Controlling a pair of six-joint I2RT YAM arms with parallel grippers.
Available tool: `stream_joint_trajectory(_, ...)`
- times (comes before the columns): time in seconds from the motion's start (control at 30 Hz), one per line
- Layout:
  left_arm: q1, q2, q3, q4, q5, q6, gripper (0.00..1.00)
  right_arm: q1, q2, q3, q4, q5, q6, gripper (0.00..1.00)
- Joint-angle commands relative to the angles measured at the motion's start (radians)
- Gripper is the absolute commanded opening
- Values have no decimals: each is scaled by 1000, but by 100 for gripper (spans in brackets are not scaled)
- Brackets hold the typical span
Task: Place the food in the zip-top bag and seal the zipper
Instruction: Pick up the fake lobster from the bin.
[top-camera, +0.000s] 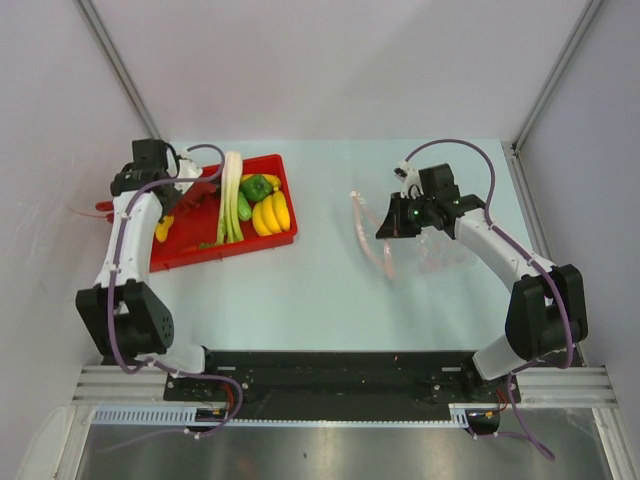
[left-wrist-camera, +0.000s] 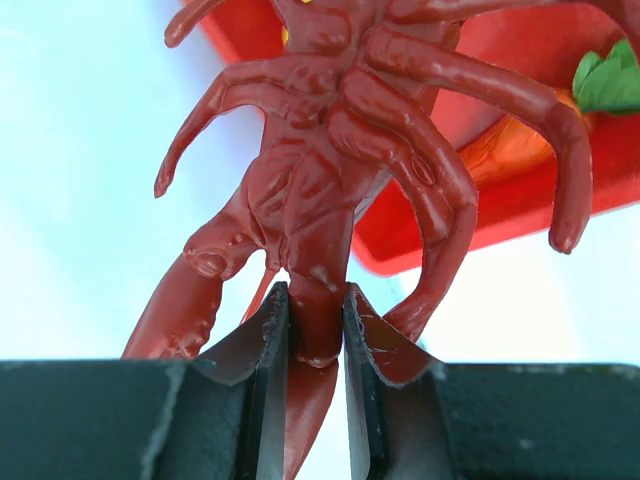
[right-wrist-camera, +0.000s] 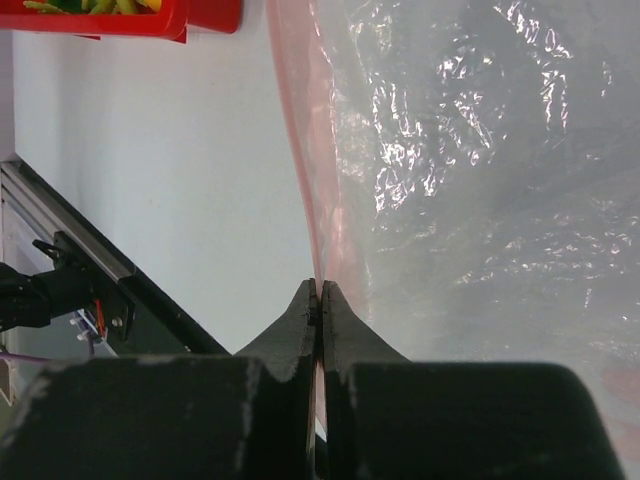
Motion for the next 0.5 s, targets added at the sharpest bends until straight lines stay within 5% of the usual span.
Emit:
stream_joint_trajectory(0.0, -74, -131, -6, -13, -29, 101, 0, 3, -3, 15, 57, -48, 29, 0)
stream_joint_trajectory(0.17, -307, -295, -38, 4, 4, 125, 0, 6, -8, 12, 91, -106, 70, 0)
stream_joint_trajectory(0.47, -838, -309, -47, 84, -82, 97, 0, 0, -34, 1, 128, -186, 115, 0)
